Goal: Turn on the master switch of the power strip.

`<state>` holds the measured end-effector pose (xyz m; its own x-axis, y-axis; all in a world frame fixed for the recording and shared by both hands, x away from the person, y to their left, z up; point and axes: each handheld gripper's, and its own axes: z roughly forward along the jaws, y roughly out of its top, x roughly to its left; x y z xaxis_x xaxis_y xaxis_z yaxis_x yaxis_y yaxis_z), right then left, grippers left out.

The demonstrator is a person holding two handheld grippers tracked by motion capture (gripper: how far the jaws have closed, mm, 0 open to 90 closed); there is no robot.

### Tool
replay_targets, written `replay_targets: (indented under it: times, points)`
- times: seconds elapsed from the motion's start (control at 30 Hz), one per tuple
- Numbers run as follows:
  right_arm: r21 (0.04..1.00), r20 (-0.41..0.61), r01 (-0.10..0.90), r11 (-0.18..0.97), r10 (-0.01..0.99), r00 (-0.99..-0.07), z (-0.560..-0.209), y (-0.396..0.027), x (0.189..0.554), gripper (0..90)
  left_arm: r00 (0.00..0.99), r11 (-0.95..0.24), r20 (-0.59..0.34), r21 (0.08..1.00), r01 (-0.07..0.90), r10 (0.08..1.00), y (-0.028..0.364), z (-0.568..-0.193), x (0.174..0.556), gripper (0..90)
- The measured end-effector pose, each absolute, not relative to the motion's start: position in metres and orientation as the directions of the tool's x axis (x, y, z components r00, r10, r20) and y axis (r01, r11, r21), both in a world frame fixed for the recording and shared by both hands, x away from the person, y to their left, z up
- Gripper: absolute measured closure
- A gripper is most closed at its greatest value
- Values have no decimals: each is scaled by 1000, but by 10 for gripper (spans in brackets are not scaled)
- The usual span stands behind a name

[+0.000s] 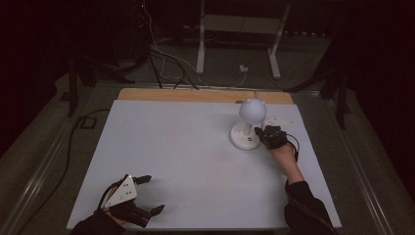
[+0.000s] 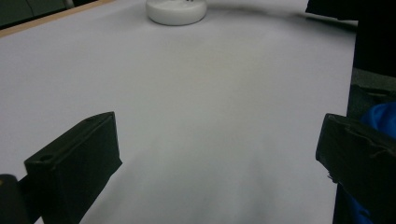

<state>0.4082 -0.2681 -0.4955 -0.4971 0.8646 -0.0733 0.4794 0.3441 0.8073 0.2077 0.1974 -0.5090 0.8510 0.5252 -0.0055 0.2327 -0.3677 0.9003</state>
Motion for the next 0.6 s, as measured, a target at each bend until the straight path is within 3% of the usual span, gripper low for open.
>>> replay_targets:
  times: [0.13,0.2,0.23,0.27,0.3,0.33,0.37,0.43,0.6]
  points:
    - [802,-63,485,348,857,-511,-496,-270,404,844,851,-368,-6,900,233,526,197,-509,208,2]
    - [800,-38,499,333,858,-512,-497,-272,403,729,850,-367,-6,900,234,526,197,-509,208,2]
    - [800,-38,499,333,858,-512,-497,-272,403,729,850,-368,-6,900,234,527,197,-509,208,2]
    - [794,-31,506,336,855,-517,-497,-271,401,652,851,-368,-4,900,232,526,197,-509,208,2]
    - [794,-31,506,336,855,-517,-497,-271,401,652,851,-369,-3,900,231,526,197,-509,207,2]
    - [788,-16,517,335,850,-526,-497,-272,400,568,851,-369,-1,901,230,526,197,-509,207,2]
    - [788,-16,517,335,850,-526,-497,-272,400,568,851,-370,-1,900,230,526,197,-509,207,2]
    - [782,-8,527,334,851,-526,-498,-272,399,475,851,-369,-4,900,232,525,197,-509,208,2]
    - [783,23,543,305,857,-514,-500,-275,396,341,851,-369,-2,900,230,525,197,-509,208,2]
